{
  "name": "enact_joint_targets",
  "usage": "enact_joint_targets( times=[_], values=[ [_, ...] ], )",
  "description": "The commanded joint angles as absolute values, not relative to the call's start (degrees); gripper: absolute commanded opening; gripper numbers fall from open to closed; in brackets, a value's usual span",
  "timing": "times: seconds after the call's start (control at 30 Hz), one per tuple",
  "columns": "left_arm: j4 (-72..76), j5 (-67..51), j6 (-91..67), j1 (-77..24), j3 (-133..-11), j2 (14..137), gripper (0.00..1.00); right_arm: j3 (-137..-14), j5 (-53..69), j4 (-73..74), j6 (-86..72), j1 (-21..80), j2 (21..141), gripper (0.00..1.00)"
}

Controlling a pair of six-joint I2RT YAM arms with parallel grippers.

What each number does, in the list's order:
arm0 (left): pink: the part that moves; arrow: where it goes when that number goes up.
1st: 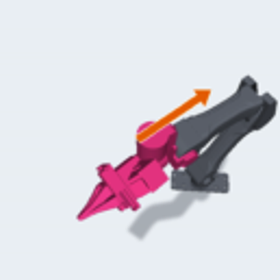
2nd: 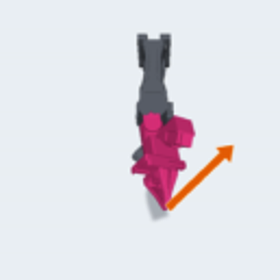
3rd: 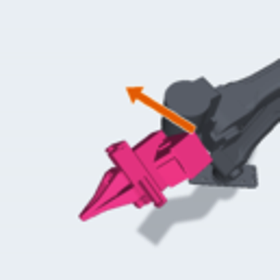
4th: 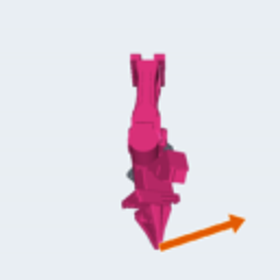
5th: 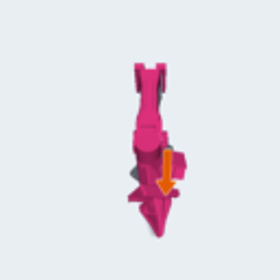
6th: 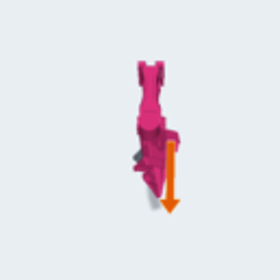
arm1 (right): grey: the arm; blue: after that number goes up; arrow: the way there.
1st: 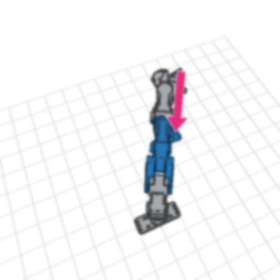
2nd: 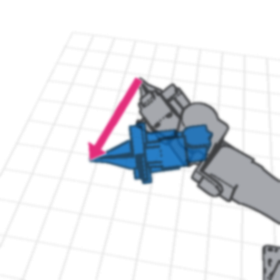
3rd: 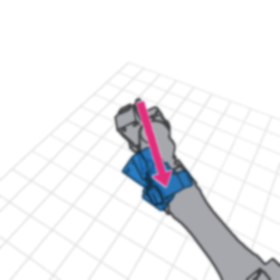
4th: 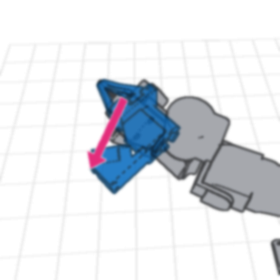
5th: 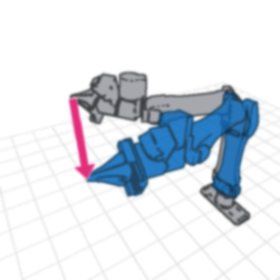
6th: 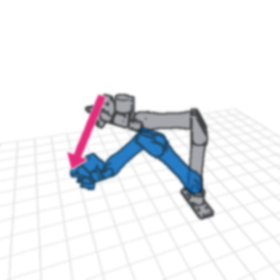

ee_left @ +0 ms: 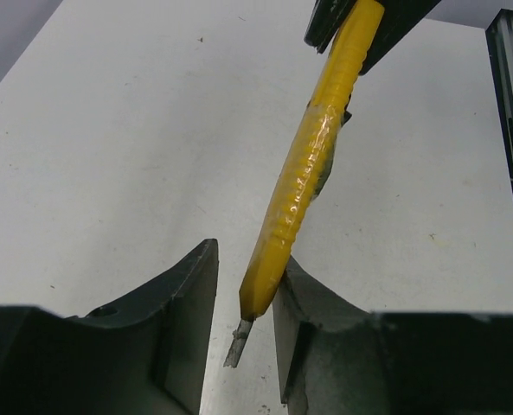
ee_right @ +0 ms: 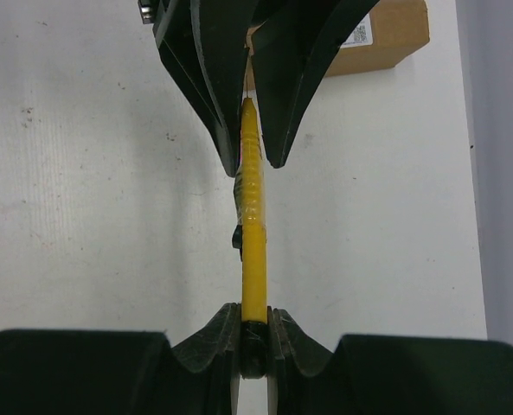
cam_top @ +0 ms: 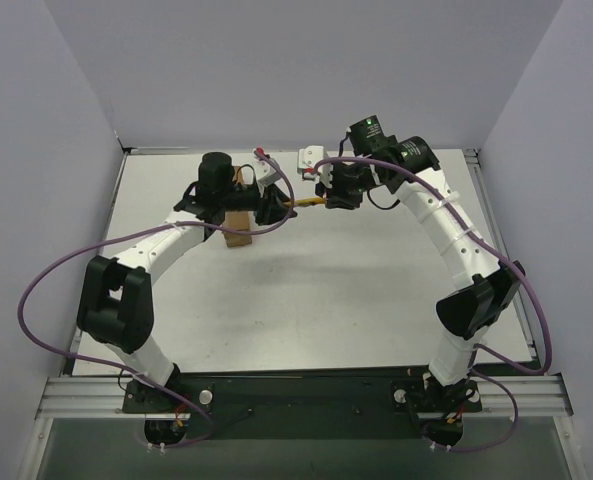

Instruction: Unpack the express box

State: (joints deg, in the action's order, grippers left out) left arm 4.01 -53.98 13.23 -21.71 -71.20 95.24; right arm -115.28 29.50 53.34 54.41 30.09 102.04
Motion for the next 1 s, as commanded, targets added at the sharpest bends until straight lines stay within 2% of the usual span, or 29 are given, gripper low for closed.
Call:
enact_joint_targets(
  times=[0.0, 0.2, 0.37, 0.47, 0.5, 0.57, 0.6, 0.63, 0.67, 0.7, 0.77, 0.8, 0.97],
  values=[
    [10.3, -56.2, 9.8, -21.8, -74.3, 95.4, 0.43, -114.8, 29.4, 54.9, 53.8, 30.6, 102.7, 0.00],
    [11.3, -56.8, 9.6, -21.8, -74.5, 95.5, 0.45, -114.9, 29.3, 54.8, 53.0, 30.6, 103.5, 0.00],
    [11.7, -58.6, 9.1, -21.8, -75.2, 96.2, 0.35, -115.3, 29.6, 54.8, 51.2, 30.5, 104.4, 0.00],
    [12.3, -59.3, 8.3, -21.8, -76.1, 96.7, 0.16, -116.4, 30.2, 54.8, 49.0, 30.1, 105.6, 0.00],
    [12.7, -59.3, 7.2, -21.8, -76.3, 96.9, 0.01, -118.1, 31.6, 54.8, 47.9, 29.7, 106.2, 0.00],
    [15.0, -59.6, 4.7, -21.4, -76.7, 97.5, 0.00, -122.0, 35.3, 54.7, 41.7, 27.2, 108.3, 0.00],
    [16.8, -60.0, -0.9, -21.0, -76.7, 97.8, 0.00, -124.3, 38.0, 53.6, 37.9, 25.3, 109.1, 0.05],
    [22.1, -60.3, -5.4, -20.6, -76.7, 98.6, 0.00, -128.8, 45.8, 52.4, 29.4, 23.5, 110.8, 0.11],
    [25.8, -60.6, -10.3, -20.0, -76.6, 99.2, 0.00, -130.3, 49.9, 50.7, 23.7, 19.3, 111.5, 0.29],
    [29.9, -60.6, -21.7, -19.2, -76.6, 100.4, 0.00, -131.1, 53.2, 45.8, 18.2, 17.5, 112.1, 0.36],
    [34.4, -58.9, -30.3, -18.7, -79.2, 101.6, 0.00, -130.9, 61.2, 40.6, 5.5, 14.5, 112.9, 0.45],
    [34.5, -58.6, -36.8, -18.9, -80.6, 101.9, 0.00, -129.8, 62.7, 35.9, 2.8, 12.4, 112.8, 0.46],
    [29.9, -59.8, -35.5, -21.0, -87.7, 103.8, 0.00, -119.0, 70.7, 20.7, -9.7, 8.4, 109.4, 0.54]
  ],
)
